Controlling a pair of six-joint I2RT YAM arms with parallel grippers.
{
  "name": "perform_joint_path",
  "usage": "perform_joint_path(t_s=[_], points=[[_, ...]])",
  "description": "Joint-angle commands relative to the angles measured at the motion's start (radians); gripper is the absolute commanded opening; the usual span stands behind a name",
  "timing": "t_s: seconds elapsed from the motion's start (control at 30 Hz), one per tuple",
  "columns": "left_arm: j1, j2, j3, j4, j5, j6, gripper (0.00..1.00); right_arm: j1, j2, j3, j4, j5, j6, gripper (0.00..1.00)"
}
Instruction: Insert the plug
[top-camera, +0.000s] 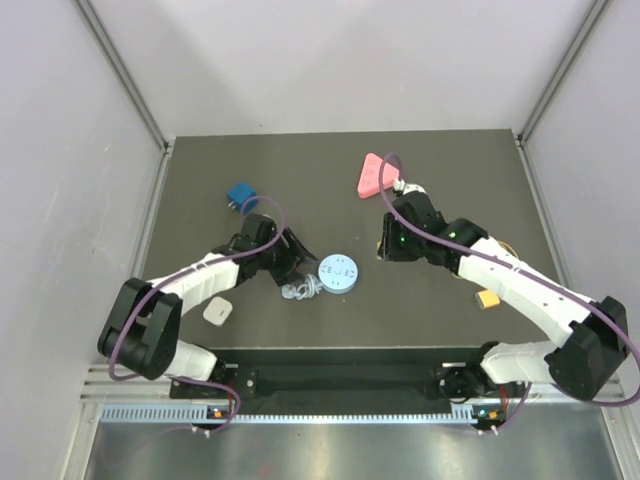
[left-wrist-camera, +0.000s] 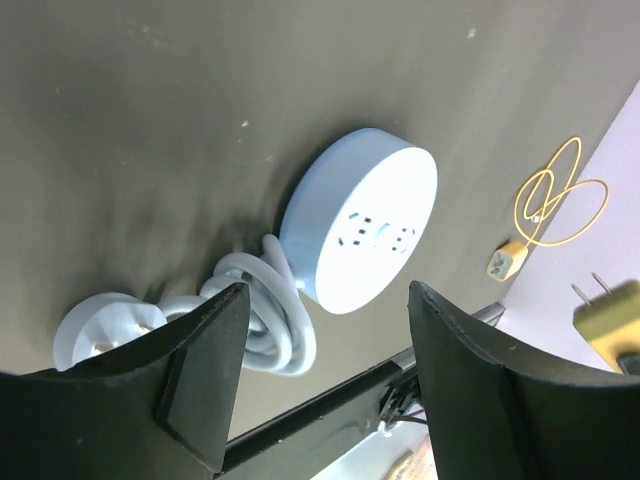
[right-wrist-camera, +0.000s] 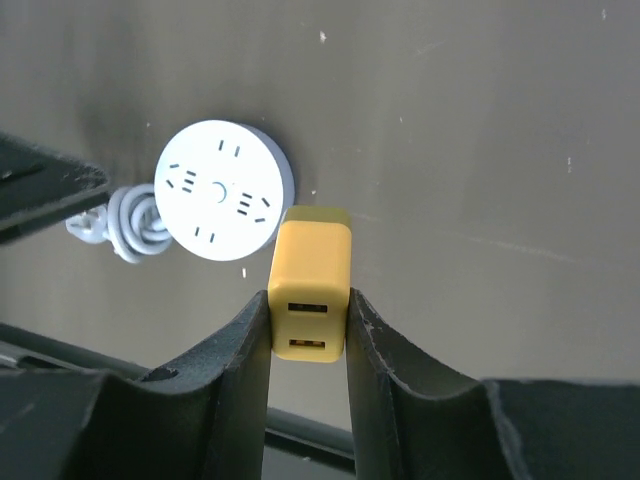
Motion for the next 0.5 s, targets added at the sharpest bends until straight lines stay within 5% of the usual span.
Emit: perform_joint_path(t_s=[0.0,0.13,0.47], points=[[0.002,-0.070,0.056,-0.057,-0.026,0.069,0.69,0.025,0.031,0.090,-0.062,0.073,0.174,0.00],[0.030,-0.090,0.104,-0.139,-0.102,0.196,0.67,0.078,0.153,0.182,-0.152,0.102,0.308,0.00],[0.300,-0.143,0.073,-0.229,0.115,0.428,0.67,0.194,0.534,0.563,-0.367,0.001,0.513,0.00]])
